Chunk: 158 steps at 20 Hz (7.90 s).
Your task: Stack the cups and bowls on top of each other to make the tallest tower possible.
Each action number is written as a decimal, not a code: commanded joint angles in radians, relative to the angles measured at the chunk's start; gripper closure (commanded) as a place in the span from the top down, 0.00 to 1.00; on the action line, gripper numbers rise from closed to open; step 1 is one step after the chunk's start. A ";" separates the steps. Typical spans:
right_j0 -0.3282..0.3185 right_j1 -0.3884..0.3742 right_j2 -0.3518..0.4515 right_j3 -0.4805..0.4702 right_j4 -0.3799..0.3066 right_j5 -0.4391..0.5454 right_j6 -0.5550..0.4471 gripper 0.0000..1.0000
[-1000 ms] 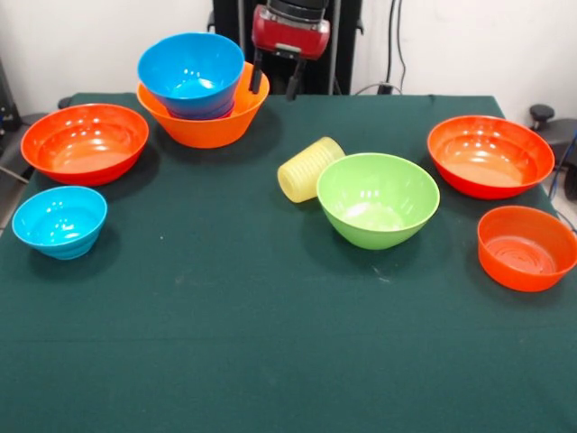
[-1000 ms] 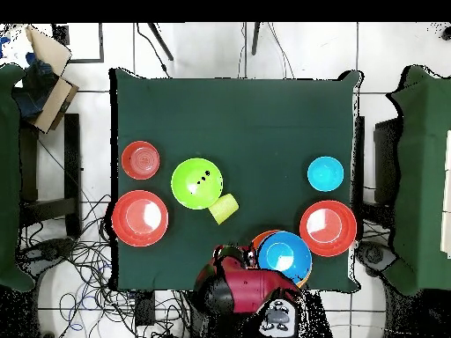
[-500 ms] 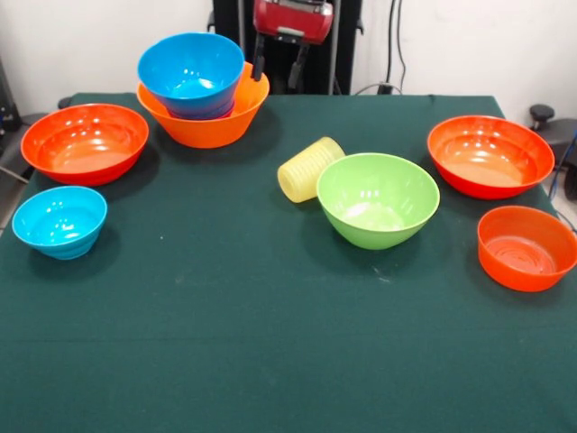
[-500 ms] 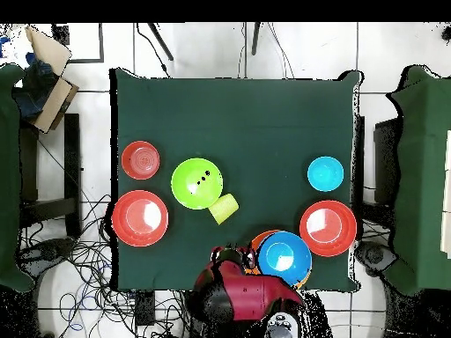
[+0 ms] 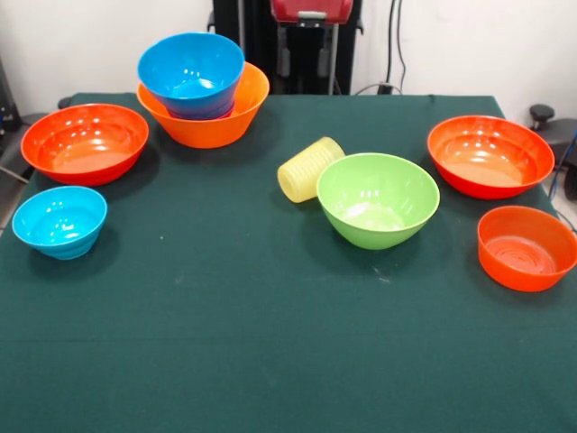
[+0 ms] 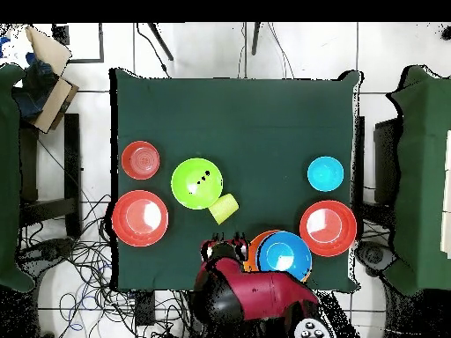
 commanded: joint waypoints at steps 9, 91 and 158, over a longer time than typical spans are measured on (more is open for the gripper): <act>0.101 0.086 0.115 -0.072 -0.099 0.139 0.004 1.00; 0.271 0.404 0.155 -0.630 -0.028 0.470 -0.087 1.00; 0.251 0.461 0.187 -0.639 -0.095 0.374 0.017 1.00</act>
